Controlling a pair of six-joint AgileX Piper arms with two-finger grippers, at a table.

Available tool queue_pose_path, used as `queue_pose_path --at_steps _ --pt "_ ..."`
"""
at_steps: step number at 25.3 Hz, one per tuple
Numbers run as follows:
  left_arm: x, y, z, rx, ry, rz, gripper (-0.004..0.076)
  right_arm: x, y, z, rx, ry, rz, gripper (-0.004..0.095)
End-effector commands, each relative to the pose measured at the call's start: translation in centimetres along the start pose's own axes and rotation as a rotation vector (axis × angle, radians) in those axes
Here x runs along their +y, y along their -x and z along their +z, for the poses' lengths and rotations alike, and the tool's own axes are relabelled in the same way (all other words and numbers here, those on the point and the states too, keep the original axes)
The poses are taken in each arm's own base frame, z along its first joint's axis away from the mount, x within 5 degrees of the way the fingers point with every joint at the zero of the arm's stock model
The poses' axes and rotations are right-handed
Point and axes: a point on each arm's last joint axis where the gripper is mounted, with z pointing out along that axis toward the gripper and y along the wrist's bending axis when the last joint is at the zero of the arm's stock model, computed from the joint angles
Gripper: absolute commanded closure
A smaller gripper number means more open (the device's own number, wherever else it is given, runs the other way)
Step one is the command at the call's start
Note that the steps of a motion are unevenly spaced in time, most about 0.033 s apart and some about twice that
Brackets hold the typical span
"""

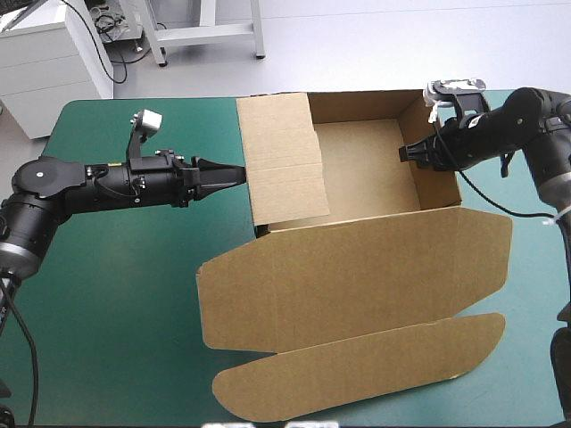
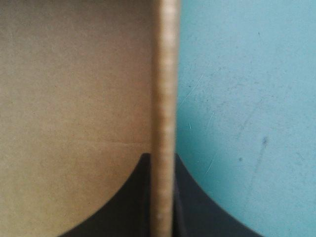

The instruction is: Fold the box

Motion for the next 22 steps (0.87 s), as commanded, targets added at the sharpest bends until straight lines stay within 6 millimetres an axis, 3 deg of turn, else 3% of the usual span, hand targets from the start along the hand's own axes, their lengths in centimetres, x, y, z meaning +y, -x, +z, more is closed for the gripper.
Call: queue_pose_path --at_steps 1,7,19,22 --pt "-2.5 0.6 -0.9 -0.060 -0.081 0.030 0.0302 1.5 0.9 -1.6 -0.109 0.018 -0.005 0.0922" --pt "-2.5 0.6 -0.9 -0.060 -0.081 0.030 0.0302 2.7 1.2 -0.9 -0.127 0.044 -0.016 0.0922" --pt "-2.3 0.6 -0.9 -0.053 -0.066 0.035 0.0302 2.8 1.5 -0.9 -0.152 0.049 0.024 0.0922" --pt "-1.7 0.3 -0.8 -0.017 -0.003 0.049 0.0302 3.8 1.4 -0.1 -0.134 0.050 -0.012 0.0922"
